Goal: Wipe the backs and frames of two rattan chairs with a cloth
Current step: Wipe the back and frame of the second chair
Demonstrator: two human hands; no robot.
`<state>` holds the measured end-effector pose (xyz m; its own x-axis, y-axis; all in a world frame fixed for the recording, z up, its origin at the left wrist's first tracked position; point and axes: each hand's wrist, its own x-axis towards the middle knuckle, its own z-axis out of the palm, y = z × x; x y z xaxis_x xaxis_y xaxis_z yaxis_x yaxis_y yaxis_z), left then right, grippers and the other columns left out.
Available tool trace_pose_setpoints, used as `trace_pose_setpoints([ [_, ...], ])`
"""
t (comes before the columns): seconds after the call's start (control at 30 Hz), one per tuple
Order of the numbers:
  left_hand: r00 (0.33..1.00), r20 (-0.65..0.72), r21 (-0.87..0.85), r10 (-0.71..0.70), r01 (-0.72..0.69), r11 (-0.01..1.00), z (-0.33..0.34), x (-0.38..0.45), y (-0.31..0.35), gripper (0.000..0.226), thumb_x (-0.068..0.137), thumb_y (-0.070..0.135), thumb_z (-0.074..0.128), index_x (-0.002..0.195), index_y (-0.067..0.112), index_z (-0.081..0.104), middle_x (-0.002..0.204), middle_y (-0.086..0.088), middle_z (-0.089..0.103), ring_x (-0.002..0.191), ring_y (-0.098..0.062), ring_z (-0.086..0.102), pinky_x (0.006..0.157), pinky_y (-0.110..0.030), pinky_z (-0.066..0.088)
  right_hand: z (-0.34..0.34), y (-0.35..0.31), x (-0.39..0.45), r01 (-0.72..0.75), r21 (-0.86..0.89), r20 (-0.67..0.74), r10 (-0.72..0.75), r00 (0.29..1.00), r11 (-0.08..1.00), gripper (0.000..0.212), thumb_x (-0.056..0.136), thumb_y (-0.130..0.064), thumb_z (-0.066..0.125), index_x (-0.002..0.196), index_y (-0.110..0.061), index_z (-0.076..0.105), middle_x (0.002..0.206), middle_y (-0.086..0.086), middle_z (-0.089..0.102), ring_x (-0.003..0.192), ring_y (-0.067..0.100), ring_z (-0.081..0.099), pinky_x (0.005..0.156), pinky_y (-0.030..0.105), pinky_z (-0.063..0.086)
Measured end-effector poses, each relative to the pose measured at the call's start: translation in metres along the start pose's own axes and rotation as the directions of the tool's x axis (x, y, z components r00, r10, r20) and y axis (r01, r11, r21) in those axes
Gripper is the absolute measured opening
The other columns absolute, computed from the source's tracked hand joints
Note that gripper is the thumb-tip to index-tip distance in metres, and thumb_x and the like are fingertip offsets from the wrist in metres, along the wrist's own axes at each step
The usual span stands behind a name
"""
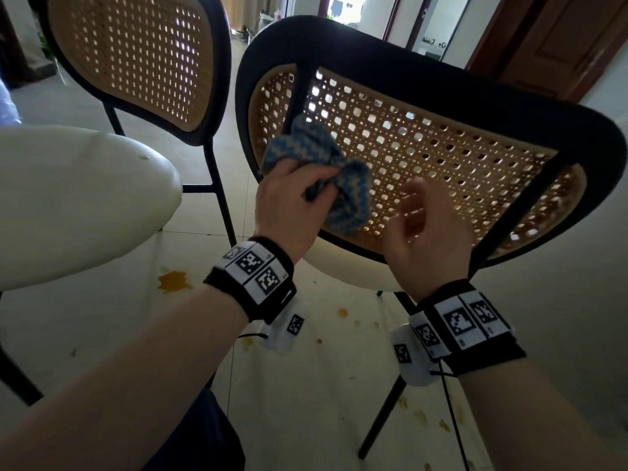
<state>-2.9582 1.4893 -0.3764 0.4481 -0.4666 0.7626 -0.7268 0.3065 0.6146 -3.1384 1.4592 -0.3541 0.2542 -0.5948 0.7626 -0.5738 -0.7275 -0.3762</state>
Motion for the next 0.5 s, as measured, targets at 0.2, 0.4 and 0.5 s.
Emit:
trace_pose_setpoints([
  [0.2,0.962,0.204,-0.100,-0.182,0.205,0.974,-0.002,-0.014,-0.011,0.023,0.084,0.017,0.076,0.106,0.016,0.079,0.096,0.003,0.077,0.087,-0.009,0.071,0.084,-0.028,0.058,0.018,-0.012,-0.006,0.241,-0.071,0.266,-0.215,0.940,0.968,0.066,0.085,-0.037,0.063,0.143,-0.036,0.032,0.097,-0.007,0.070,0.069,0.016,0.067,0.057,0.034,0.056],
  [0.4,0.869,0.470,-0.361,-0.153,0.348,0.865,-0.017,-0.008,-0.003,0.022,0.088,0.002,0.061,0.104,0.012,0.071,0.088,0.001,0.073,0.076,-0.006,0.069,0.065,-0.021,0.056,0.036,-0.014,0.000,0.200,-0.041,0.356,-0.173,0.918,0.979,0.064,0.088,-0.032,0.068,0.145,-0.027,0.040,0.109,0.008,0.070,0.083,0.030,0.067,0.066,0.041,0.055],
  [0.5,0.874,0.420,-0.385,-0.244,0.415,0.825,-0.031,-0.002,-0.006,0.017,0.087,0.011,0.052,0.095,0.025,0.057,0.083,-0.002,0.071,0.069,-0.018,0.068,0.050,-0.026,0.049,0.037,-0.015,0.002,0.218,-0.083,0.294,-0.185,0.938,0.973,0.038,0.085,-0.027,0.068,0.121,-0.019,0.060,0.091,0.008,0.072,0.073,0.034,0.067,0.057,0.034,0.049],
])
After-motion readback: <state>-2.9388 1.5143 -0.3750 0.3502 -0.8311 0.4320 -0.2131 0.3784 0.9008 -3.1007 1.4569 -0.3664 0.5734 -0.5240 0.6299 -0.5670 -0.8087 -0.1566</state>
